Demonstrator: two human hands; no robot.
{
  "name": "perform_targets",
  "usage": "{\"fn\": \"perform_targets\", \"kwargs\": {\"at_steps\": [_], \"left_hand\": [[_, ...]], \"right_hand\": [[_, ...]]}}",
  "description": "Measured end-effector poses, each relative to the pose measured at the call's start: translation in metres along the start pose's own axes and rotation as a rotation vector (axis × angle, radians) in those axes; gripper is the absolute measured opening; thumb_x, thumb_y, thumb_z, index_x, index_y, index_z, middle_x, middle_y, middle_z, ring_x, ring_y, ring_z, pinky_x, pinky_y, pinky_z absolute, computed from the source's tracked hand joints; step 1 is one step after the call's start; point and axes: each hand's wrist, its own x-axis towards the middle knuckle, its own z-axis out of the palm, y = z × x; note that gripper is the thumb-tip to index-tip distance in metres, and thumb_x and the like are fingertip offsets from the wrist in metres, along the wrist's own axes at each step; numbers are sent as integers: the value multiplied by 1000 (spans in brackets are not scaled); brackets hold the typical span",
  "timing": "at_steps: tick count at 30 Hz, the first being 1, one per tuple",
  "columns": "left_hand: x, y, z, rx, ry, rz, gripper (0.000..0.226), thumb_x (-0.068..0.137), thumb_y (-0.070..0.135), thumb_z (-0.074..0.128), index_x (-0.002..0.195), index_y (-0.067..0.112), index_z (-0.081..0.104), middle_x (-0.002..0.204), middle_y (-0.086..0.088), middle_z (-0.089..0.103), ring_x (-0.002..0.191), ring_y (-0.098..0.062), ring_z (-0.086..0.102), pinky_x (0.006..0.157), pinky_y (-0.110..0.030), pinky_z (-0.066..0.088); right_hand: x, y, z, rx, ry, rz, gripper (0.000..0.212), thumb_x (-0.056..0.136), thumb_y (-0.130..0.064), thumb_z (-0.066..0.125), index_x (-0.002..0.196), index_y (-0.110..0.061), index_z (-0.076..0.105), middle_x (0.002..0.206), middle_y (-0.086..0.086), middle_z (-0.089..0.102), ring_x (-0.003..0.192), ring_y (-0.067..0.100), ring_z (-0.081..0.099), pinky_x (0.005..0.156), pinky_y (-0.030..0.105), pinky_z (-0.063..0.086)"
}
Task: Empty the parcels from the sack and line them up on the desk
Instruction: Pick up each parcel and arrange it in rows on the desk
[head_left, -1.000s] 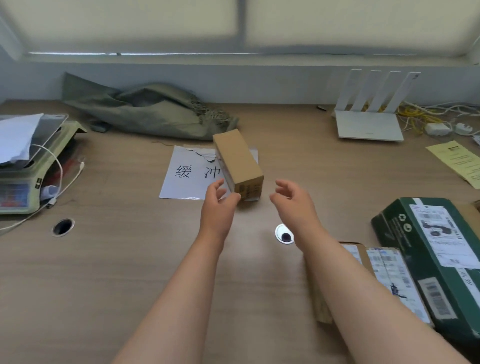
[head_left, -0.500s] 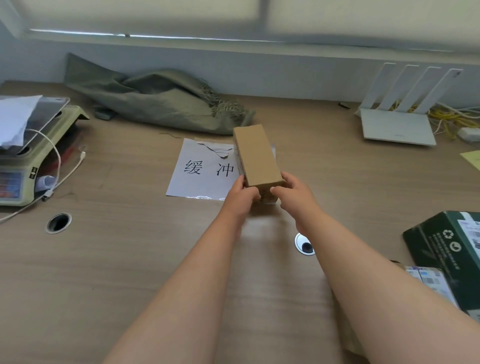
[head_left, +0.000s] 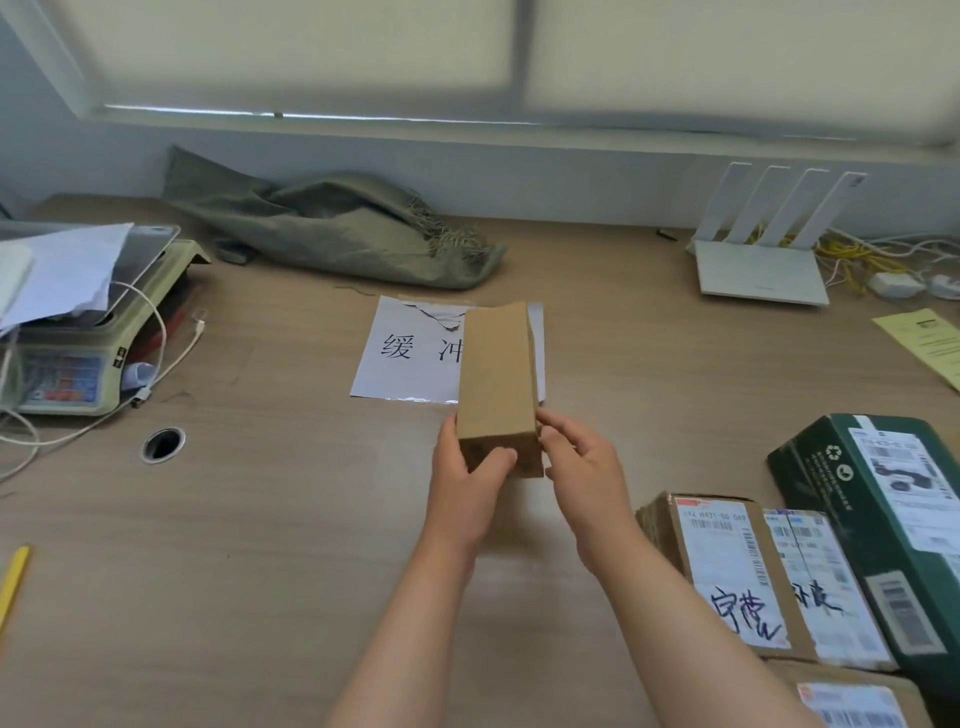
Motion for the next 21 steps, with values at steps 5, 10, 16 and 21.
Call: {"fn": "perform_targets", "kwargs": {"at_steps": [5,10,16,21], "left_hand": [[-63,6,-15,3,78,-16,55,85,7,75,129,21,43,115,5,65,86,8,67,70,-11,52],[-118,18,-27,36,95,33,66,69,21,91,114,27,42,118,1,62,88,2,69,71,-17,55],[-175,40,-37,-38,29,30,83,49,51,79,120,39,37,111,1,67,81,-1,71,73,-24,53],[-211,43,-41,-104,-104,70,82,59,50,68,135,55,38,121,10,70,109,-11,69,89,-35,56]], "right_hand": [[-64,6,2,76,178,-26,19,96,-12,62,90,-19,78,86,-4,78,85,9,71,82,30,54],[-125,-12,0,170,171,-51,18,90,-4,69,94,-20,76,94,-2,78,93,12,73,76,20,55],[-181,-41,-17,234,-43,-33,34,85,-7,75,117,-14,65,104,-1,78,100,14,74,84,28,57],[-209,-45,-35,248,-18,-26,24,94,-14,66,116,-17,71,110,3,77,110,24,70,100,44,53]]}}
